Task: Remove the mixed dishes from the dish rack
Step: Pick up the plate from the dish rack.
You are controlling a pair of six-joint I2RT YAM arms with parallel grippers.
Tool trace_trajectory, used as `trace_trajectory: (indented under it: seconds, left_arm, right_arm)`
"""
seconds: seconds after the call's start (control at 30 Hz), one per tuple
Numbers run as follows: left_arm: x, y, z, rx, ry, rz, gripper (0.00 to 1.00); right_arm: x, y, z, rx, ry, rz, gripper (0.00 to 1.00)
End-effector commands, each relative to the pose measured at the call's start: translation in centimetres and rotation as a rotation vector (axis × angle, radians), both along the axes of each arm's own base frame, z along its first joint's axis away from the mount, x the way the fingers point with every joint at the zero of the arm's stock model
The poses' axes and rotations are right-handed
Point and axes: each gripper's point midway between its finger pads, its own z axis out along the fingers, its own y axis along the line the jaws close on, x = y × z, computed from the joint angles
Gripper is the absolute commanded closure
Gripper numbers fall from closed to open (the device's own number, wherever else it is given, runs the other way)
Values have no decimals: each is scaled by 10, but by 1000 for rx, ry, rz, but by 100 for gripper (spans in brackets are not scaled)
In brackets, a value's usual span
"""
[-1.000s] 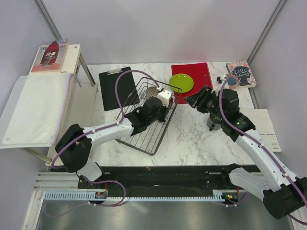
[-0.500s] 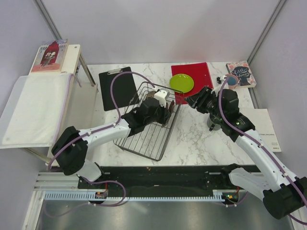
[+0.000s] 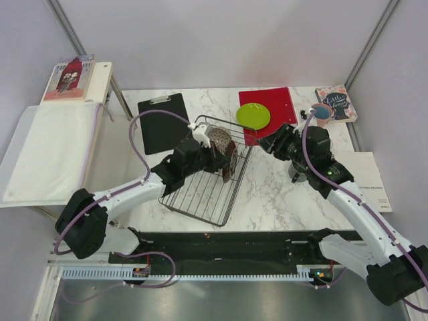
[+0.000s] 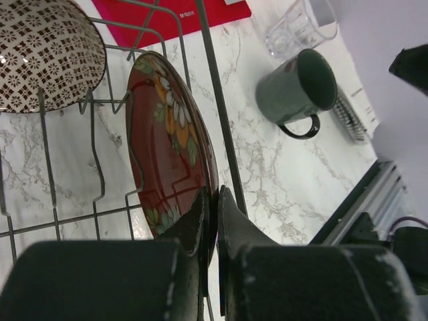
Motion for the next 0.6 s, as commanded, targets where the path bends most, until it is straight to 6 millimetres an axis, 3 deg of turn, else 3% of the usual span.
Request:
trace_trajectory:
  seconds: [0.0,0.23,0.5,0.53,0.57]
  left_arm:
    - [23,22,65,-287,-67,74,98]
    - [29,47,105,-372,-135,61,98]
    - [8,42,152,-370,-235,-73,98]
    - [7,42,165,-368,-266,-87,98]
    - [4,43,162,-318,-282,-105,98]
  right_arm:
    - [1,-2,11,0,-57,-6,49]
    - [-1,-2,10,0,-59,-3,48]
    - [-2,-2,15,6,-67,-2,49]
    - [-2,-3,15,3,-66,-3,48]
    - [-2,-3,15,3,-64,-4,49]
